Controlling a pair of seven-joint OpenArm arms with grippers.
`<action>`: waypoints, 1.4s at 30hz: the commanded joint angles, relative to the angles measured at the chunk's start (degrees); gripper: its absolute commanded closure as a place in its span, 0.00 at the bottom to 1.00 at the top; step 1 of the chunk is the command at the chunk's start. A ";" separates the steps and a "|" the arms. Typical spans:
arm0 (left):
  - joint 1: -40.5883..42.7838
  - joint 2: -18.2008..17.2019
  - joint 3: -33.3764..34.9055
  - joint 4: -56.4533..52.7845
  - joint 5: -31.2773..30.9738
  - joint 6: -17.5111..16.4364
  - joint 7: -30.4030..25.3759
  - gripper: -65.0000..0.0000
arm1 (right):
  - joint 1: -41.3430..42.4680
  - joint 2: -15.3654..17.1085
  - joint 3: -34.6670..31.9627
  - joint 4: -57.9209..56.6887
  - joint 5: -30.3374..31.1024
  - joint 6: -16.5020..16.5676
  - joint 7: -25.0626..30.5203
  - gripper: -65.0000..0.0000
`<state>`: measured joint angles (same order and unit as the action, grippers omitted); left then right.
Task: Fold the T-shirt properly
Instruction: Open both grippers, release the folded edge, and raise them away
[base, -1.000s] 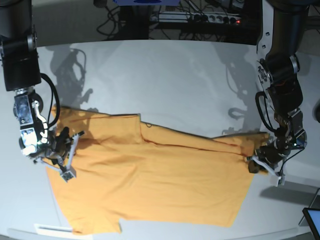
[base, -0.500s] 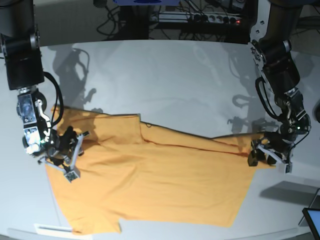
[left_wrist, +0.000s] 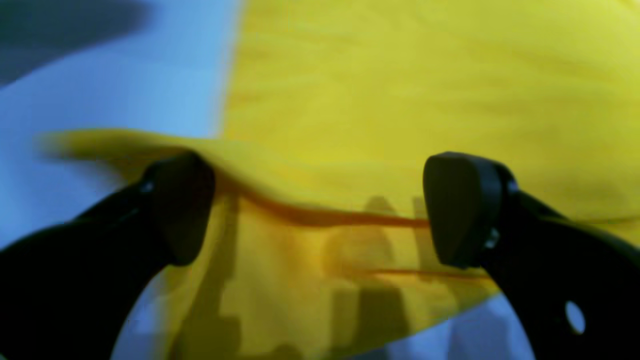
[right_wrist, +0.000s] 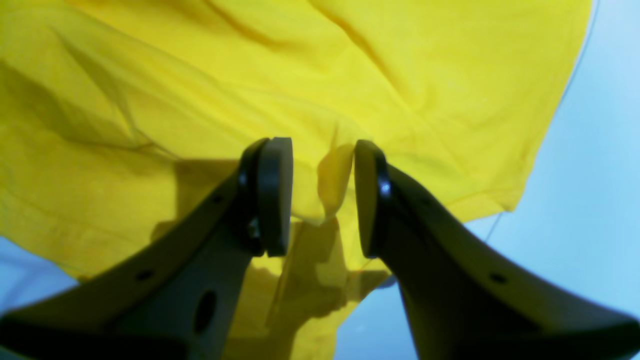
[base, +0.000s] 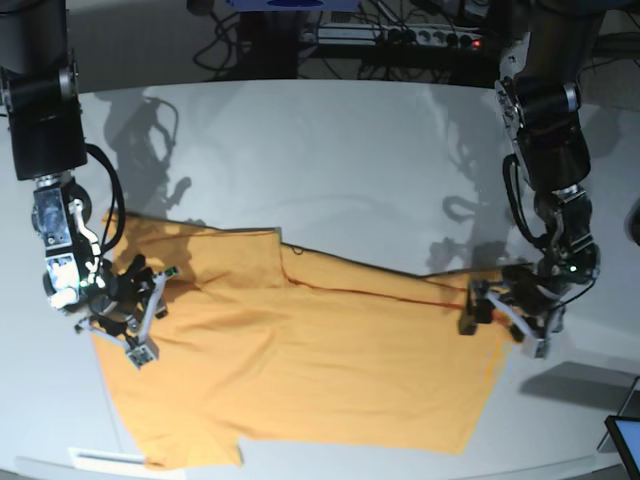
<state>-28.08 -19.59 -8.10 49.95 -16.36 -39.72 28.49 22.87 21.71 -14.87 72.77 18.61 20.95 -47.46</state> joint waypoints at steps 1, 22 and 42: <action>-2.39 -0.93 0.58 1.17 -0.91 -0.28 -1.55 0.00 | 1.96 0.75 0.50 0.85 0.07 -0.33 2.14 0.68; -5.81 -1.20 0.67 1.08 -0.91 1.09 -9.46 0.00 | 1.96 3.21 0.50 1.29 -0.02 -4.11 5.13 0.69; 17.92 -2.95 0.14 42.40 0.14 2.32 9.62 0.91 | -9.29 6.90 9.91 16.77 -0.02 -4.20 -6.38 1.00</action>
<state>-8.86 -21.50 -7.35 91.05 -15.59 -37.74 39.59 12.38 27.62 -5.61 88.53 18.85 17.02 -54.48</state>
